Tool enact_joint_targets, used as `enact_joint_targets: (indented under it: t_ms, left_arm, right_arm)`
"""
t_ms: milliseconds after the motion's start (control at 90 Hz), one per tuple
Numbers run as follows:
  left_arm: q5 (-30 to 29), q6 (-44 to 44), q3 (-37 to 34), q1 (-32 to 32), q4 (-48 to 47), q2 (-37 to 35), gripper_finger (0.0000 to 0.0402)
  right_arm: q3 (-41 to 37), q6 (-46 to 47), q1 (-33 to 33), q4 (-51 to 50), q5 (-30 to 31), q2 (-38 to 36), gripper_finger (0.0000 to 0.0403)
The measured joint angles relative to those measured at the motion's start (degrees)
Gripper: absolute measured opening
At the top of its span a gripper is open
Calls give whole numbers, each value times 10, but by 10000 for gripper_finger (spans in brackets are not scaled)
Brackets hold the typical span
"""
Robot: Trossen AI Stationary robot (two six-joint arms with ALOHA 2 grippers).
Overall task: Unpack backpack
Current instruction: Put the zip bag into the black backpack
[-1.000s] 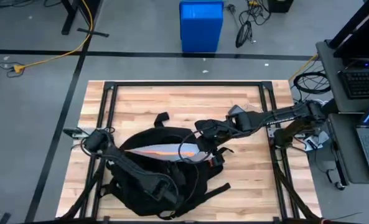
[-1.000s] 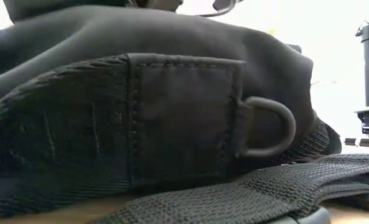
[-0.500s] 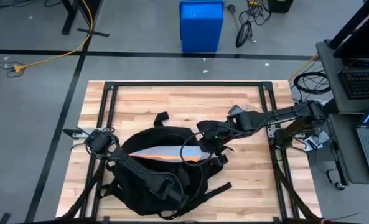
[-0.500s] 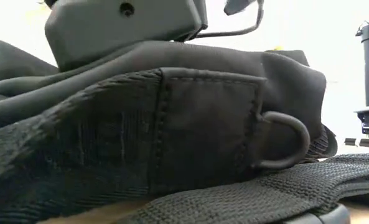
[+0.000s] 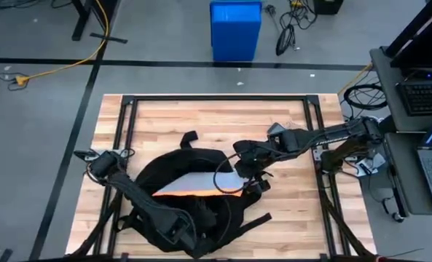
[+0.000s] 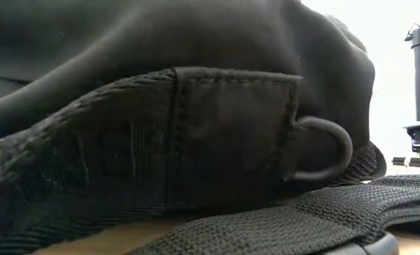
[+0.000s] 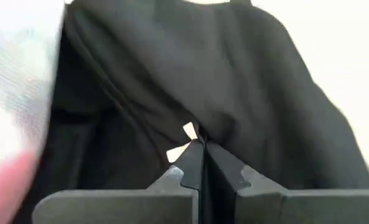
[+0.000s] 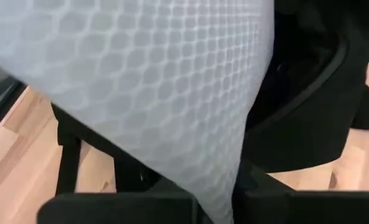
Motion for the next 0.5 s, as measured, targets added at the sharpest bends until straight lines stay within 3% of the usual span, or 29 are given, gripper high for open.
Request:
enact_joint_targets:
  t_ms: [100,500]
  left_arm:
    - [-25,16,0,-11,0,-10,0]
    - [-99,99,0,-23,20,-42,0]
  right_arm:
    - [0,1,0,37,-6,-3,4]
    - [0,65,-16,237,-135,9,4]
